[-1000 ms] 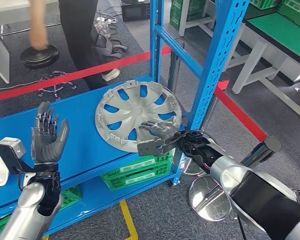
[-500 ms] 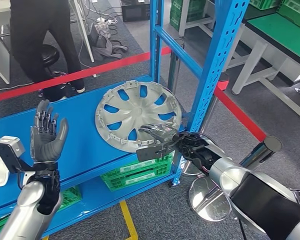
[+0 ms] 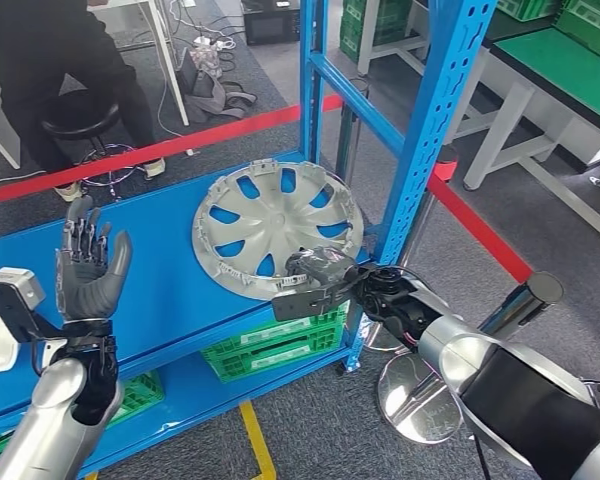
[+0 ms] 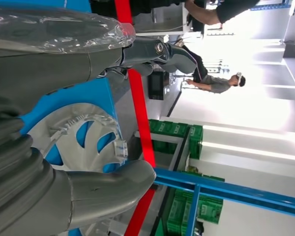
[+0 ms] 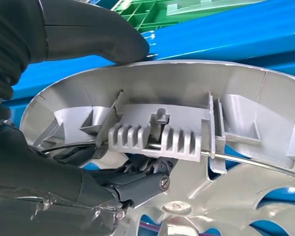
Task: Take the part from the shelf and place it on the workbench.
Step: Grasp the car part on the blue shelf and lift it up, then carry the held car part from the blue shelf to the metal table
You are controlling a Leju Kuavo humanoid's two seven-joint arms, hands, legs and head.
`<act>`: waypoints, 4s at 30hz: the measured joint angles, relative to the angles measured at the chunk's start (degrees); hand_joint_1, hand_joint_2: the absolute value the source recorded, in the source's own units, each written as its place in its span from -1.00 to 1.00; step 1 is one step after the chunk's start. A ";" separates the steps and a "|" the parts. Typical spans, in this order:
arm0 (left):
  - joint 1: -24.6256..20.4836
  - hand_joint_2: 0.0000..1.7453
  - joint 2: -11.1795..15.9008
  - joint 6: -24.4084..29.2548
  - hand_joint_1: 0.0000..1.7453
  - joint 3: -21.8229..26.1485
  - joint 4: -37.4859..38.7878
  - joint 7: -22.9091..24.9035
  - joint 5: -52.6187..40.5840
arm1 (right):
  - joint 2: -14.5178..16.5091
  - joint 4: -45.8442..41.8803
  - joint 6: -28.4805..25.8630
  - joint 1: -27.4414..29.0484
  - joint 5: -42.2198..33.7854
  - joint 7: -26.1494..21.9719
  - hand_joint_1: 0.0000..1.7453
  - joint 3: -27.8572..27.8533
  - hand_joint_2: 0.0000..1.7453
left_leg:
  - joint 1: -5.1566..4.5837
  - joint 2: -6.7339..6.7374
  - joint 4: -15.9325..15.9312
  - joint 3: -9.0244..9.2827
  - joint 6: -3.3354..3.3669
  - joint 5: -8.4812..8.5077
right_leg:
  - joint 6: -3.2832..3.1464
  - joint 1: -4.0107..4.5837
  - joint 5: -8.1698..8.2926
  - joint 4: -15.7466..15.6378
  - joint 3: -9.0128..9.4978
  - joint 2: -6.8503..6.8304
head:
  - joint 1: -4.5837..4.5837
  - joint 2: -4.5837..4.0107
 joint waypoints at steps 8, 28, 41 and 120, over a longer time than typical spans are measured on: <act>0.25 1.00 0.15 0.48 -1.00 0.00 0.00 -0.14 0.02 | -0.03 -0.10 0.32 -0.23 -2.83 0.52 1.00 0.07 1.00 | -0.01 -0.01 0.00 0.00 0.01 0.00 | 0.00 0.00 0.01 0.00 0.04 0.00 | 0.03 0.00; 2.45 1.00 0.67 1.66 -1.00 0.00 -0.78 1.12 -1.10 | -0.15 -11.74 7.17 -1.22 -20.21 7.41 1.00 -5.16 1.00 | -0.03 -0.07 0.00 -0.01 0.02 0.02 | 0.00 0.00 0.02 0.01 0.10 -0.07 | 0.04 0.00; 4.77 1.00 0.37 -0.24 -1.00 0.00 -0.92 -0.14 -2.93 | -1.19 -25.80 5.34 1.44 -31.46 12.33 1.00 -9.18 1.00 | 0.00 0.09 -0.01 -0.07 -0.13 -0.09 | -0.01 0.03 -0.01 0.03 -0.06 0.17 | -0.04 0.00; 5.63 1.00 -5.26 -4.48 -1.00 0.00 2.80 -4.31 -9.06 | -1.26 -76.23 -6.59 8.25 -42.11 11.40 1.00 -26.04 1.00 | 0.01 0.07 -0.01 -0.45 -0.14 -0.10 | -0.01 0.03 -0.04 0.05 -0.44 0.12 | -0.03 0.00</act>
